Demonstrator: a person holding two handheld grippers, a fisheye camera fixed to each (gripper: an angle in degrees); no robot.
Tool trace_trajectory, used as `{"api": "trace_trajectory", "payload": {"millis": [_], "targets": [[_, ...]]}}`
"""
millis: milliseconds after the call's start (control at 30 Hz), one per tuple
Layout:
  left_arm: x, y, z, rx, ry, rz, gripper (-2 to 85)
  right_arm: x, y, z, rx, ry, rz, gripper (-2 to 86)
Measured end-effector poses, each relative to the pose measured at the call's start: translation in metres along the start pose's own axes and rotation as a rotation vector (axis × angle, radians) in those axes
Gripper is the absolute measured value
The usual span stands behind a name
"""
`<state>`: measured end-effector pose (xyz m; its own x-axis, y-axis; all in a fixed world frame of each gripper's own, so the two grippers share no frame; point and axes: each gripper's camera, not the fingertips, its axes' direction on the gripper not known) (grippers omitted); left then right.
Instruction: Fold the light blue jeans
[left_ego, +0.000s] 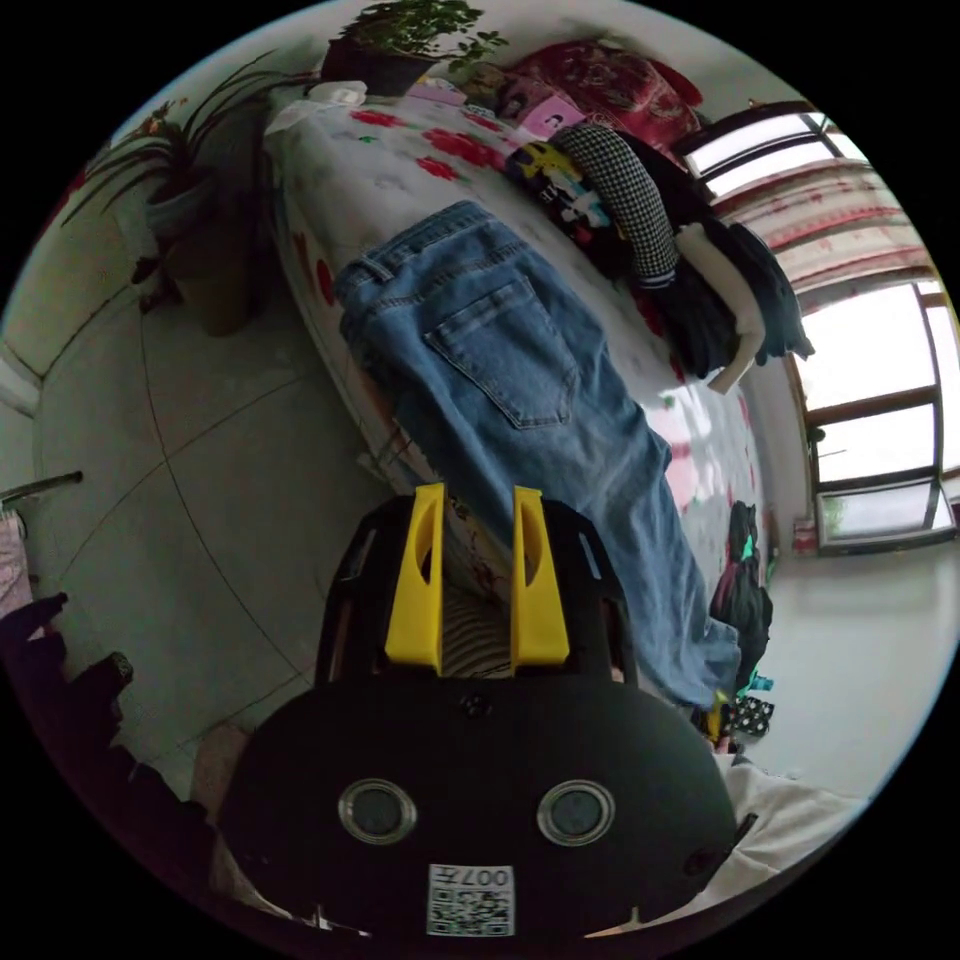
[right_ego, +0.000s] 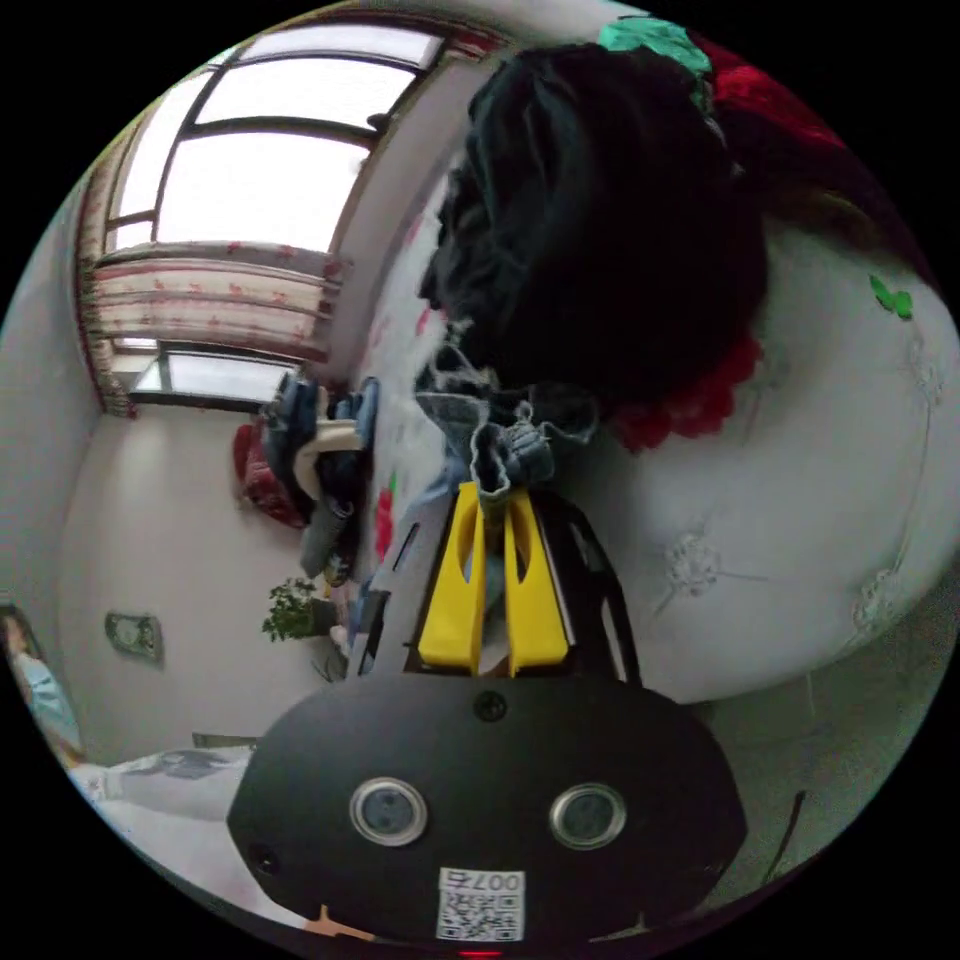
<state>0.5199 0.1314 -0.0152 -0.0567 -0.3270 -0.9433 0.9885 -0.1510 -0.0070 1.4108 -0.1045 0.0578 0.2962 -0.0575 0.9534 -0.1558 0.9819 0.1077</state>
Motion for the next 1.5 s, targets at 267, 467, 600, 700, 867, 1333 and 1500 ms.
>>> {"api": "trace_trajectory", "payload": {"millis": [267,467,600,700,867,1333,1500], "targets": [[0.036,-0.030,0.055,-0.096,-0.050,0.158,9.8,0.033,0.007,-0.080,0.174,0.320,0.111,0.8],[0.088,-0.044,0.105,-0.223,-0.230,0.351,7.7,0.064,0.041,-0.050,0.150,0.487,0.313,3.8],[0.122,-0.039,0.100,-0.251,-0.303,0.485,5.5,-0.032,0.051,-0.016,0.195,0.745,-0.017,5.4],[0.137,-0.036,0.078,-0.145,-0.338,0.573,3.9,-0.101,0.052,0.075,-0.047,0.522,-0.341,5.6],[0.133,-0.068,0.084,-0.054,-0.347,0.566,7.7,-0.196,0.084,0.278,-0.465,0.211,-0.707,6.3],[0.146,-0.106,0.185,-0.224,-0.258,0.565,9.0,-0.263,0.247,0.563,-1.119,0.195,-1.192,1.4],[0.157,-0.093,0.200,-0.204,-0.274,0.596,8.4,-0.258,0.234,0.588,-1.214,0.138,-1.039,2.9]]}}
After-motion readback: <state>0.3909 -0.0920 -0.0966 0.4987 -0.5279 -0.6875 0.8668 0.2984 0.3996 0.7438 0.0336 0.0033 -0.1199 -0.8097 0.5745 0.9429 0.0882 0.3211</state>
